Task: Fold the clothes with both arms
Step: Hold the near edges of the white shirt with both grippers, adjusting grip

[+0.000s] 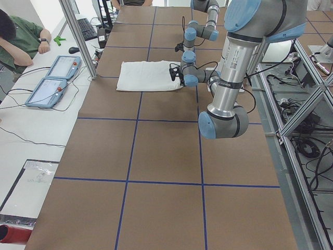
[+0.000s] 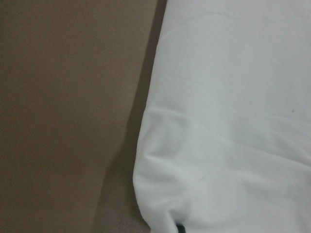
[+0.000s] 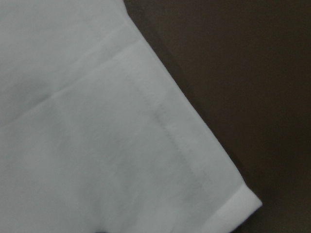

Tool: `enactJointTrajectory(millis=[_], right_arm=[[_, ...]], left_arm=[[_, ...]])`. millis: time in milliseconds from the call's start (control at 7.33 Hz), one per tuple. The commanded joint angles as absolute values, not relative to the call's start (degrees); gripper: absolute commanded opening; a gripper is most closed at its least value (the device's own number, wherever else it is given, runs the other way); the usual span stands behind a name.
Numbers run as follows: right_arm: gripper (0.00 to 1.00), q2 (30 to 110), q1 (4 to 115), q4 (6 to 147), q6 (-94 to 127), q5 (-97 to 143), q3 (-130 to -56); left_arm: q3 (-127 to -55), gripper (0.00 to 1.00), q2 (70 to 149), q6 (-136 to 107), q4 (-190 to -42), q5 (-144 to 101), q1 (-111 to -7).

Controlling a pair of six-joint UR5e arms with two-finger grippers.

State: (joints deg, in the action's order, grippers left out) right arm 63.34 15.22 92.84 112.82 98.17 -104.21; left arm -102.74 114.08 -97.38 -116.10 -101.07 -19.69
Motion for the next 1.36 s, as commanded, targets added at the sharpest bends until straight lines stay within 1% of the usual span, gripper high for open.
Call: enactJointTrajectory(millis=[0, 273, 409, 682, 1227], right_arm=[[0.13, 62.9, 15.1, 92.8, 112.9, 98.3, -104.6], [0.12, 62.9, 15.1, 92.8, 112.9, 98.3, -104.7], [0.1, 62.8, 15.1, 92.8, 112.9, 98.3, -104.8], [0.0, 62.5, 15.4, 92.8, 112.9, 98.3, -104.9], [0.0, 62.4, 15.9, 92.7, 112.7, 98.5, -106.4]], left_arm=[[-102.7, 0.0, 114.1, -97.4, -116.1, -101.1, -19.7], [-102.7, 0.0, 114.1, -97.4, -116.1, -101.0, -19.7], [-102.7, 0.0, 114.1, -97.4, -116.1, -101.1, -19.7], [-102.7, 0.0, 114.1, -97.4, -116.1, -101.1, -19.7], [-103.1, 0.0, 114.1, -97.6, -116.0, -101.1, -19.8]])
